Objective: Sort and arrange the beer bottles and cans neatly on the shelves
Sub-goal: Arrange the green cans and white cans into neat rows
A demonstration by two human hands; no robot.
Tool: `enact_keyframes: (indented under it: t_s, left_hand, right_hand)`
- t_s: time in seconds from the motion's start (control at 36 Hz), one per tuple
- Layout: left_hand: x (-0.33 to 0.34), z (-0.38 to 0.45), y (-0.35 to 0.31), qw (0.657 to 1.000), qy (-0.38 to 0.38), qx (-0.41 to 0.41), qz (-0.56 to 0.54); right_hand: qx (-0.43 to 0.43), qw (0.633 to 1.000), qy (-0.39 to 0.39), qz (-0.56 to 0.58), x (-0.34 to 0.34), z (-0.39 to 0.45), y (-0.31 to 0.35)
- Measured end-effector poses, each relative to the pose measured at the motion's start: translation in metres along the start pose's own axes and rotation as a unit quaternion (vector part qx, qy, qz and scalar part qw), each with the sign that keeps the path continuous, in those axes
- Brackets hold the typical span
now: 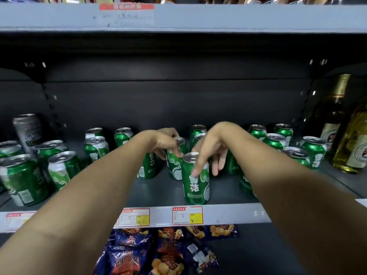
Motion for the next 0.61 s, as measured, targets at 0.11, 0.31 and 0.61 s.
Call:
enact_keyframes:
  t_s: [0.11, 0.31, 0.61]
  left_hand:
    - [-0.023, 0.008, -0.001, 0.993, -0.116, -0.007, -0.014]
    - [-0.037, 0.038, -0.014, 0.975, -0.216, -0.014, 0.055]
    - [-0.051, 0.083, -0.018, 0.953, -0.236, -0.04, 0.187]
  right_hand:
    - [-0.023, 0.999, 0.01, -0.038, 0.001, 0.008, 0.01]
    - [-0.052, 0.998, -0.023, -0.035, -0.01, 0.011, 0.014]
    - [-0.102, 0.984, -0.148, -0.017, -0.05, 0.024, 0.032]
Point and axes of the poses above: each hand's wrist, its own z-axis towards the middle knuckle, its own x-axis out of the palm, y = z × x, the point moved 8 cm from there along z, towards the middle knuckle, and after that the axes turned 13 degrees about -x, right-handed, at the moved point
